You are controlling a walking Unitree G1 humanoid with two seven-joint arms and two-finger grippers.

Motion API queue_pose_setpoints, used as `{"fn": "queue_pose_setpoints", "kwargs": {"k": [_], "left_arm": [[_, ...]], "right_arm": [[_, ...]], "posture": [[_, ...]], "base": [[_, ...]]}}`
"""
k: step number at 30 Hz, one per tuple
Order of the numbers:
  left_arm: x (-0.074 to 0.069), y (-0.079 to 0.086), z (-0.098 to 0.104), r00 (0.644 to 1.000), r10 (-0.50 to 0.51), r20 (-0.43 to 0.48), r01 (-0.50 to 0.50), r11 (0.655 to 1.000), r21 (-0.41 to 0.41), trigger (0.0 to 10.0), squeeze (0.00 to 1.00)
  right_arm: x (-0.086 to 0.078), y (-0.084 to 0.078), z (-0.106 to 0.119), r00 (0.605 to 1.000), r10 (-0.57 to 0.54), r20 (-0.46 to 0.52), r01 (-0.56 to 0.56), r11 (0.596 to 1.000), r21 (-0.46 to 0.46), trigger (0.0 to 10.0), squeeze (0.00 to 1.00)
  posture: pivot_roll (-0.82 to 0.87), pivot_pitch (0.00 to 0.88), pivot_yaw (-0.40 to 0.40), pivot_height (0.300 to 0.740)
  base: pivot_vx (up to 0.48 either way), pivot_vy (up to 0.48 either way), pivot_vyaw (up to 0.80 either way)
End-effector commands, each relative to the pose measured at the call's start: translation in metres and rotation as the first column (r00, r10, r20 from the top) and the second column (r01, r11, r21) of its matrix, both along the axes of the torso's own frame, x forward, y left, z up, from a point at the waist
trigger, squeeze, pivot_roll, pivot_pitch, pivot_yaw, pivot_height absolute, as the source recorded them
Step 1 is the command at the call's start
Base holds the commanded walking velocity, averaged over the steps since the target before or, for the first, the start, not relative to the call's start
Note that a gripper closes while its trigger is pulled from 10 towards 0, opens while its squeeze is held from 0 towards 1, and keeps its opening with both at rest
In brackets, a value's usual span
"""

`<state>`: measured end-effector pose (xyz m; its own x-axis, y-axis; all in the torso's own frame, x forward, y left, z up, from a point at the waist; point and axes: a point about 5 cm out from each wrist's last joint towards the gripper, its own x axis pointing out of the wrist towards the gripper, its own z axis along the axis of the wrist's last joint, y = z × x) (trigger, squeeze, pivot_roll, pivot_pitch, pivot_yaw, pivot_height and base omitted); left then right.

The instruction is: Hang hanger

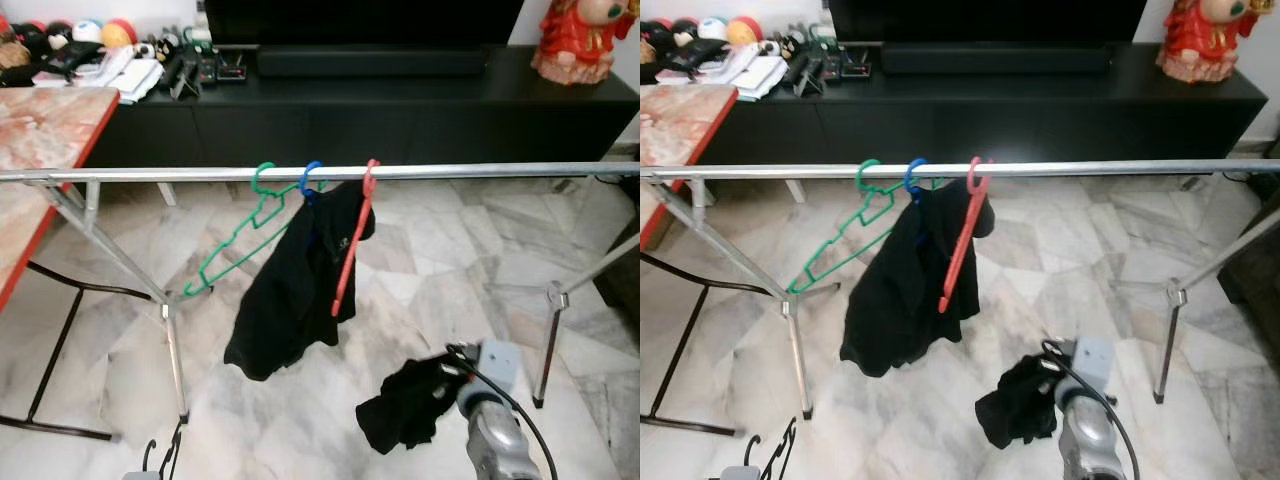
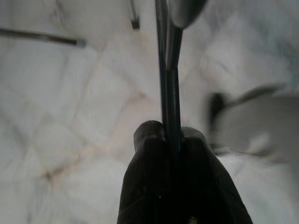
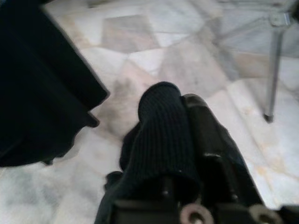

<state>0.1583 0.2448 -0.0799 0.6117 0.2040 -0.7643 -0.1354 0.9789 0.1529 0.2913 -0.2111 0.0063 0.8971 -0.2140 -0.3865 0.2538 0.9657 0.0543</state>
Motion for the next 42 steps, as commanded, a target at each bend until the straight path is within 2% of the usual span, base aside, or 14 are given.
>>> {"fn": "queue_pose_setpoints", "kwargs": {"k": [1, 5, 16, 22, 42], "left_arm": [[-0.0173, 0.0048, -0.0061, 0.998, 0.026, -0.054, -0.026, 1.0, 0.002, 10.0, 0.0], [-0.0189, 0.005, -0.0067, 0.998, 0.029, -0.058, -0.029, 1.0, 0.002, 10.0, 0.0], [-0.0195, 0.0038, -0.0072, 0.998, 0.013, -0.061, -0.013, 1.0, 0.002, 10.0, 0.0], [-0.019, 0.003, -0.0072, 0.998, 0.001, -0.062, -0.001, 1.0, 0.001, 10.0, 0.0], [-0.0208, 0.0011, -0.0085, 0.997, -0.028, -0.078, 0.028, 1.0, 0.003, 10.0, 0.0]], "right_arm": [[-0.0002, 0.0056, -0.0013, 1.0, 0.009, 0.001, -0.009, 1.0, 0.012, 10.0, 0.0], [-0.0009, 0.0051, -0.002, 1.0, 0.007, -0.001, -0.007, 1.0, 0.013, 10.0, 0.0], [-0.0001, 0.0057, -0.0012, 1.0, 0.0, 0.003, 0.0, 1.0, 0.018, 10.0, 0.0], [-0.0021, 0.0, -0.0029, 0.999, -0.029, -0.015, 0.029, 0.999, 0.024, 10.0, 0.0], [-0.002, 0.0053, -0.004, 1.0, -0.013, -0.015, 0.014, 0.999, 0.034, 10.0, 0.0]], "posture": [[0.03, 0.182, -0.002, 0.74], [0.03, 0.184, -0.002, 0.74], [0.03, 0.187, -0.004, 0.74], [0.03, 0.187, -0.003, 0.74], [0.04, 0.187, -0.002, 0.74]], "base": [[0.0, 0.337, 0.0], [0.0, 0.319, 0.0], [0.0, 0.0, 0.0], [0.0, 0.0, 0.0], [0.0, 0.0, -0.8]]}}
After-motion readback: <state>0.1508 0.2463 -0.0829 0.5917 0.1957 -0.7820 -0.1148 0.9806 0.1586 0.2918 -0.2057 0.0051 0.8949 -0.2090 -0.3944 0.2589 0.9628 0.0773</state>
